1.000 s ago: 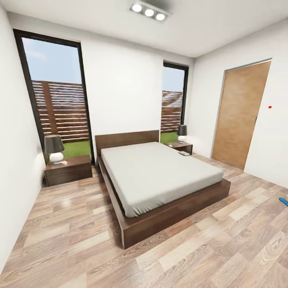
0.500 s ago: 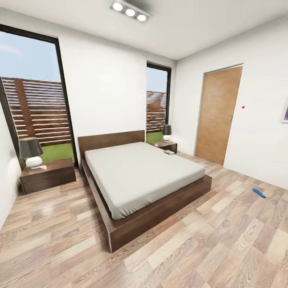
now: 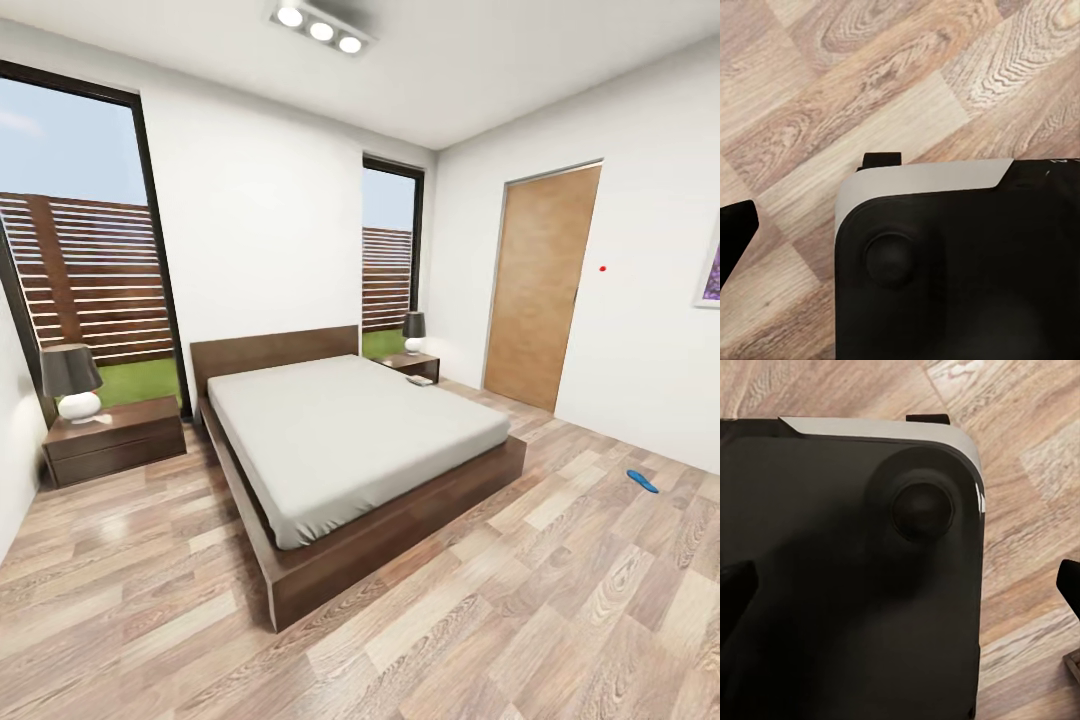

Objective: In the bedroom, move the book from the bed onto either nightstand, and place the two sandals side by side next to the bed.

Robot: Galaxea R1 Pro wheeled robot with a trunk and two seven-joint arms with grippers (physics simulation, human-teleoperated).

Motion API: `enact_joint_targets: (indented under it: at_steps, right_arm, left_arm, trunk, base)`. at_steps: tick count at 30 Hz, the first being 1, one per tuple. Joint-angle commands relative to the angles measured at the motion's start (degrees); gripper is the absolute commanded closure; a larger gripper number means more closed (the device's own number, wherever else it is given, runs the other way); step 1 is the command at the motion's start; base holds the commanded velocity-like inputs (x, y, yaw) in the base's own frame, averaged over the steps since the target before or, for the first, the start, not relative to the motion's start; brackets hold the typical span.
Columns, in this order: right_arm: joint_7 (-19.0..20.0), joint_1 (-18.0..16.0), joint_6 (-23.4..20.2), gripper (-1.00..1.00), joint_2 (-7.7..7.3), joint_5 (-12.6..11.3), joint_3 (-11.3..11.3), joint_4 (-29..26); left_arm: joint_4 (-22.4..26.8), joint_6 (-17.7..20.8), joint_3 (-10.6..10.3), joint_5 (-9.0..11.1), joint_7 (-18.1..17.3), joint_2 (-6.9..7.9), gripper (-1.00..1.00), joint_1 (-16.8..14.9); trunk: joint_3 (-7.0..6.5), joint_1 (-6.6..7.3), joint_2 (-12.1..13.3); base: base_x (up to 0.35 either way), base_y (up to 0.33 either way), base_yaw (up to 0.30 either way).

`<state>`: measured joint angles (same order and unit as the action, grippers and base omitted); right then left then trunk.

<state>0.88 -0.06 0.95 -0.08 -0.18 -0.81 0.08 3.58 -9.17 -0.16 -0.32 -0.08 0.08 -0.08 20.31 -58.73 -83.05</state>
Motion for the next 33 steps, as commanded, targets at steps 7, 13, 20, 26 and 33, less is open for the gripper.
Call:
enact_joint_targets:
  at_steps: [7,13,20,26,33]
  right_arm:
    - [0.1,0.0,0.1,-1.0,-0.01,-0.1,-0.9,0.0]
    - [0.1,0.0,0.1,-1.0,-0.05,-0.1,-1.1,0.0]
    - [0.1,0.0,0.1,-1.0,-0.05,-0.1,-1.2,0.0]
    - [0.1,0.0,0.3,-1.0,-0.13,-0.8,-1.2,0.0]
    - [0.1,0.0,0.3,-1.0,-0.02,-3.1,-1.0,0.0]
  left_arm:
    - [-0.1,-0.2,0.0,0.0,0.0,0.01,-1.0,0.0]
    - [0.0,-0.2,0.1,0.0,0.0,0.06,-1.0,0.0]
    - [2.3,-0.2,0.0,0.0,0.0,0.01,-1.0,0.0]
    - [2.7,-0.2,0.0,0.0,0.0,-0.02,-1.0,0.0]
    - [2.7,-0.2,0.0,0.0,0.0,0.12,-1.0,0.0]
  trunk:
    - [0.04,0.0,0.0]
    - [0.35,0.0,0.0]
    - [0.96,0.0,0.0]
    - [1.5,0.0,0.0]
    - [2.1,0.0,0.0]
  base:
    - [0.0,0.0,0.0]
    - [0.0,0.0,0.0]
    - [0.0,0.0,0.0]
    - [0.0,0.0,0.0]
    - [0.0,0.0,0.0]
